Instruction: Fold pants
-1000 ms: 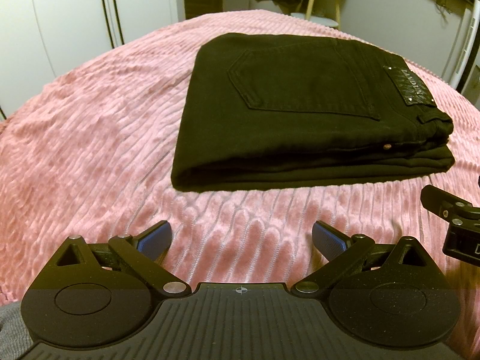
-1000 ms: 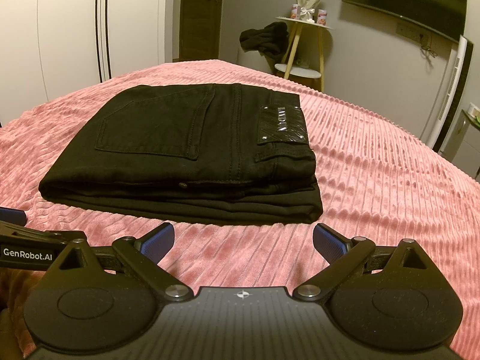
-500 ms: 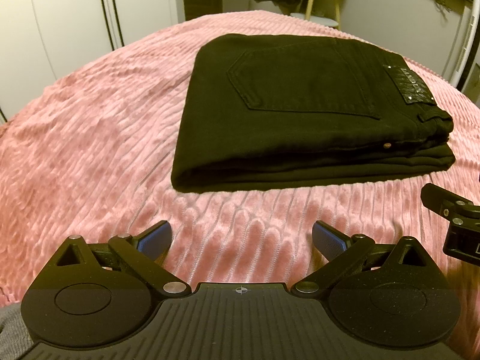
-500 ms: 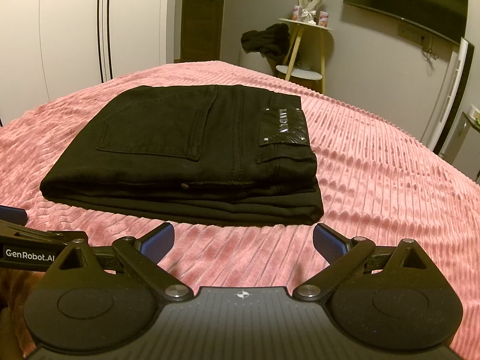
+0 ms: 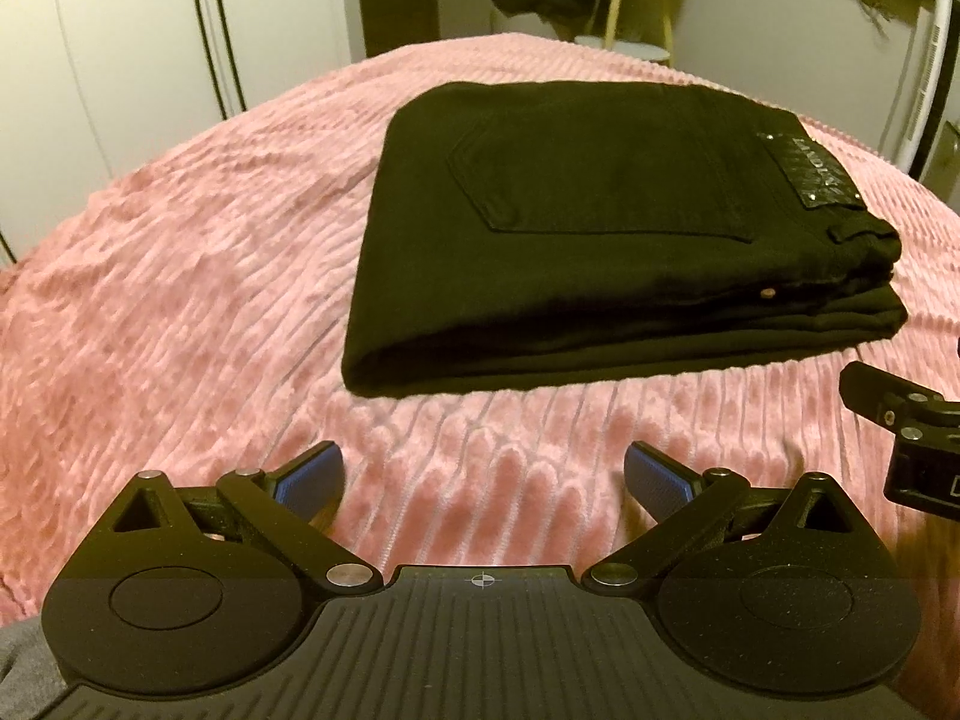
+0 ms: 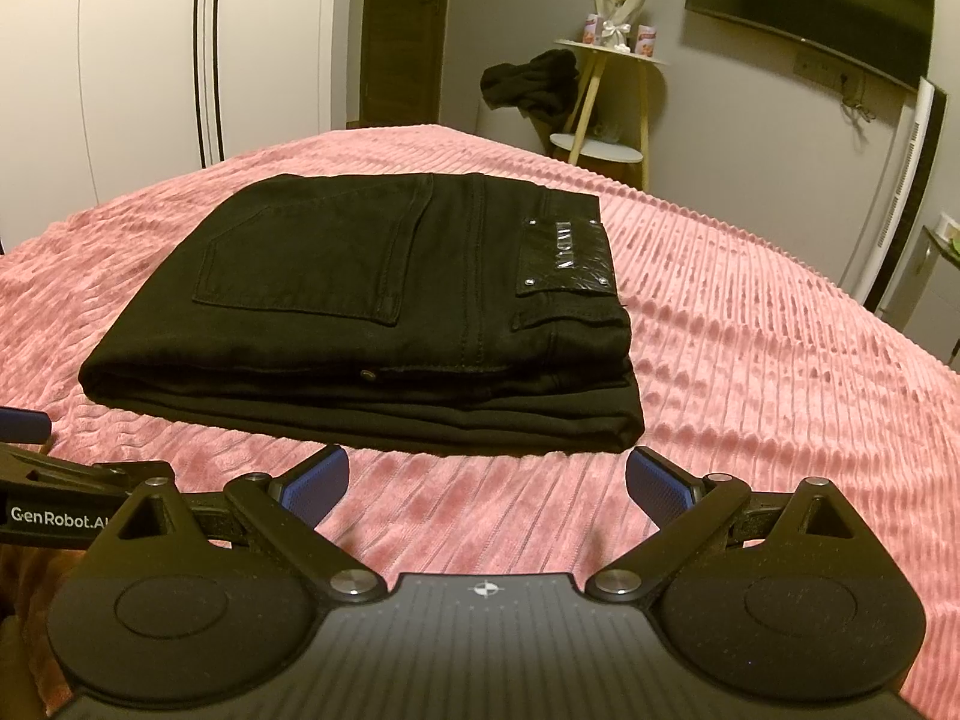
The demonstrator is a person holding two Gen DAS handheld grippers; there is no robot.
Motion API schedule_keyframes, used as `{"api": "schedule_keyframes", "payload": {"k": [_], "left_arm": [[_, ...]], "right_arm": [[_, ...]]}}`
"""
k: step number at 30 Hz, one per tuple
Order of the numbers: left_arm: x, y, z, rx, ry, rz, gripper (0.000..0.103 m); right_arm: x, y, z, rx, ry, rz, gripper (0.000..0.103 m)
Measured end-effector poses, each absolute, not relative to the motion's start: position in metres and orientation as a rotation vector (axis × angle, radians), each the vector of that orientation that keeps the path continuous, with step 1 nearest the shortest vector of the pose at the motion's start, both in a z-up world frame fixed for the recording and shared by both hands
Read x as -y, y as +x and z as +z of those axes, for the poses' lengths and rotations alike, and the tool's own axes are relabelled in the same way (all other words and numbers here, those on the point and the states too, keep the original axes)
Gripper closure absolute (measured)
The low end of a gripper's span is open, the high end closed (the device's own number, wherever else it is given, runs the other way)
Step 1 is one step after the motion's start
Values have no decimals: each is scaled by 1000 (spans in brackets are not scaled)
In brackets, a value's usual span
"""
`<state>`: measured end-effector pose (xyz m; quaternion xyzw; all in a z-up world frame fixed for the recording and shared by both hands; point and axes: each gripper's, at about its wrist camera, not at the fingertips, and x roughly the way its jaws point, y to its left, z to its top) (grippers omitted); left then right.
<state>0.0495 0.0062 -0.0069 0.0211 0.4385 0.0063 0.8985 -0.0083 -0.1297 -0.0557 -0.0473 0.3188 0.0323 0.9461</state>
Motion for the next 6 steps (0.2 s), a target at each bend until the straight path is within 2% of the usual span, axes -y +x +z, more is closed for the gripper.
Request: {"api": "schedule_keyframes", "payload": {"k": [6], "left_arm": [[-7,51,-8,-920,34,14,0]], "right_arm": [[130,-9,-56,-648,-96,65,4]]}}
